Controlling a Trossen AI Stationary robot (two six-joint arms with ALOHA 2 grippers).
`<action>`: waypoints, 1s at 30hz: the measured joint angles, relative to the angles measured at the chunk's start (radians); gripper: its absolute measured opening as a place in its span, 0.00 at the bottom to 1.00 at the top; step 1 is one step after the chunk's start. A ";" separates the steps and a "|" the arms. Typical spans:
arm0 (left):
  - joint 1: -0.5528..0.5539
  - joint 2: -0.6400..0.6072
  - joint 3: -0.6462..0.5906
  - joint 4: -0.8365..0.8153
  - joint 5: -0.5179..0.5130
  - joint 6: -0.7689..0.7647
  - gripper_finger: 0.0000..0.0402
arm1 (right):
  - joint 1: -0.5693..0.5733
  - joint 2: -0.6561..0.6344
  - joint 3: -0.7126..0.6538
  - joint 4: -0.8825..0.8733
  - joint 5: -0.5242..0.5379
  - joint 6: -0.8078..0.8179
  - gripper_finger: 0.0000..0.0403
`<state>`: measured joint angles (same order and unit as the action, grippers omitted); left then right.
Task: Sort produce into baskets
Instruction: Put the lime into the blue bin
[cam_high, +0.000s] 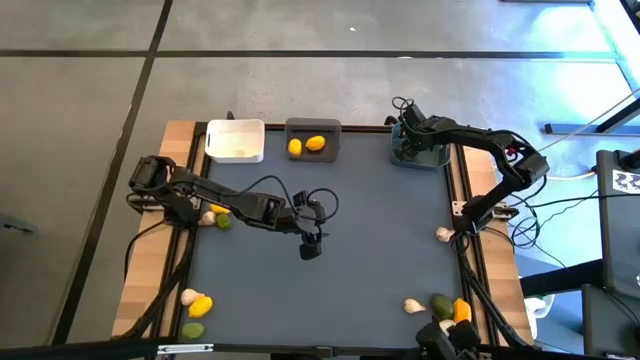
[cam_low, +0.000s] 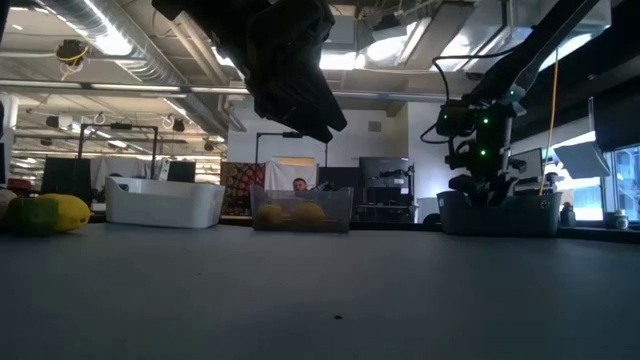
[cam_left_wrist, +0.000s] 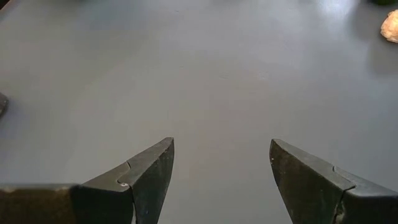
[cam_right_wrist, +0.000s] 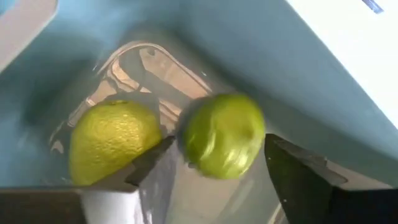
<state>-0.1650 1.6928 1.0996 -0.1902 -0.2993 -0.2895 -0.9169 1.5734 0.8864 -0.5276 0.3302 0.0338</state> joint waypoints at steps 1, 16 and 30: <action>0.000 0.000 0.000 0.000 0.000 0.002 0.65 | 0.000 0.000 0.000 0.000 0.000 -0.009 0.62; 0.000 0.000 0.000 -0.002 0.000 0.010 0.65 | 0.156 -0.249 0.072 -0.113 -0.112 -0.015 0.64; -0.042 0.000 0.001 -0.262 0.029 -0.114 0.65 | 0.682 -0.404 0.068 -0.107 -0.185 0.092 0.64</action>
<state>-0.2073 1.6928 1.1007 -0.4521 -0.2703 -0.4033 -0.2344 1.1696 0.9543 -0.6349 0.1455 0.1256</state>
